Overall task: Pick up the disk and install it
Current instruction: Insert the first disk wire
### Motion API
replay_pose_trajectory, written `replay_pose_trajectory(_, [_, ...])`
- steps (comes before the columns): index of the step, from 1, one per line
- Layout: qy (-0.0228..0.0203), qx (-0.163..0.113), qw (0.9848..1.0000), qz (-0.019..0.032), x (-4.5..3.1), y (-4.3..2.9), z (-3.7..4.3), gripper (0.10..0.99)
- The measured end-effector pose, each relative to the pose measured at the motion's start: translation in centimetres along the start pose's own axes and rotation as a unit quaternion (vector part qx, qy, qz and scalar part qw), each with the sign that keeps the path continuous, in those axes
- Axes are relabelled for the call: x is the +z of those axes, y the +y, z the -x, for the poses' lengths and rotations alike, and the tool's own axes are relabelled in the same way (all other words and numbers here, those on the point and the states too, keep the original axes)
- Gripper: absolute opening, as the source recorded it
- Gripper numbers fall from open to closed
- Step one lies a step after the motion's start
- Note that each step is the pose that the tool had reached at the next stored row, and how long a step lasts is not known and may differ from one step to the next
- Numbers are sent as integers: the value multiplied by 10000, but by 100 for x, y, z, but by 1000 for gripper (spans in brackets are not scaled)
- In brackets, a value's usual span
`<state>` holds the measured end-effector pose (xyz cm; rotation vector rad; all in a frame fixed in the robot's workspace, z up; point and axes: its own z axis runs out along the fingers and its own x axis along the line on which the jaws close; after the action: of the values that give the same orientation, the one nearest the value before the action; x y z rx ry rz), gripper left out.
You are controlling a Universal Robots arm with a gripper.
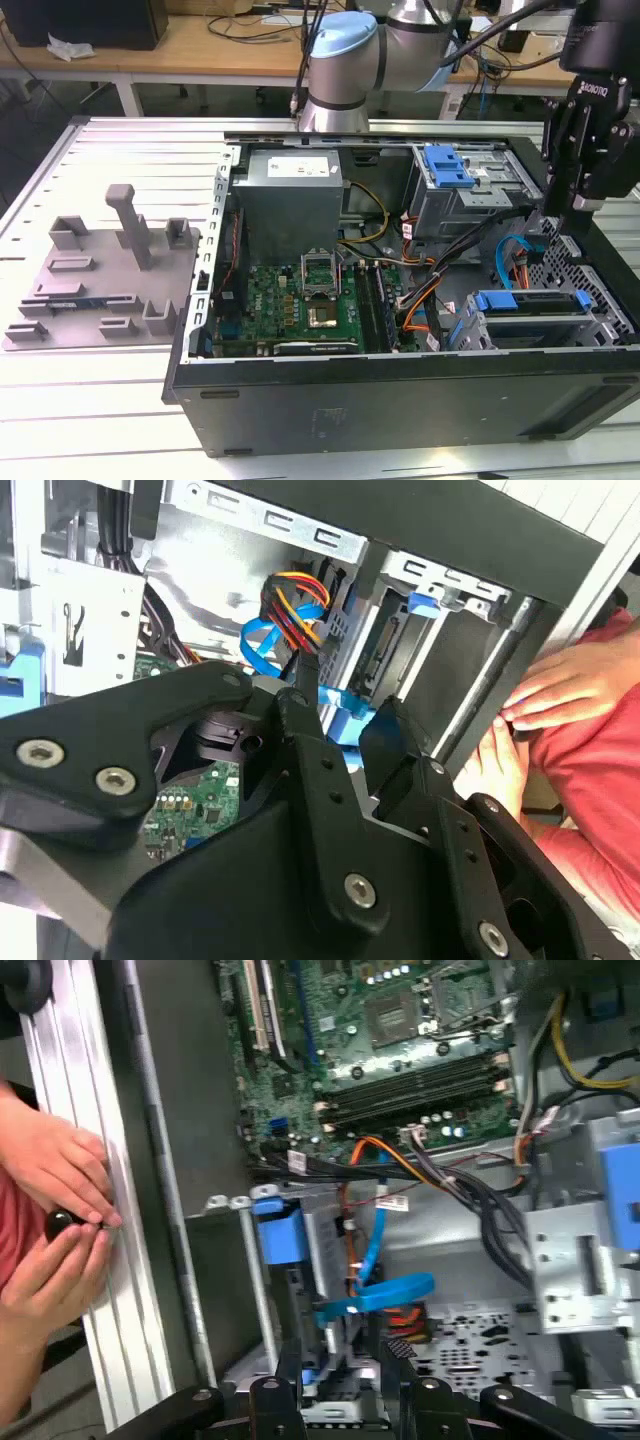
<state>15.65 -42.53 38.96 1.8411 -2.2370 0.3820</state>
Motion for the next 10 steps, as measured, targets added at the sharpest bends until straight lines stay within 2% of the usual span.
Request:
replay_pose_trajectory(1, [1,6,10000,5,143,-15,73,447])
replay_pose_trajectory(4, [2,11,10000,6,184,-12,87,447])
replay_pose_trajectory(10, [31,12,10000,0,243,-9,109,447])
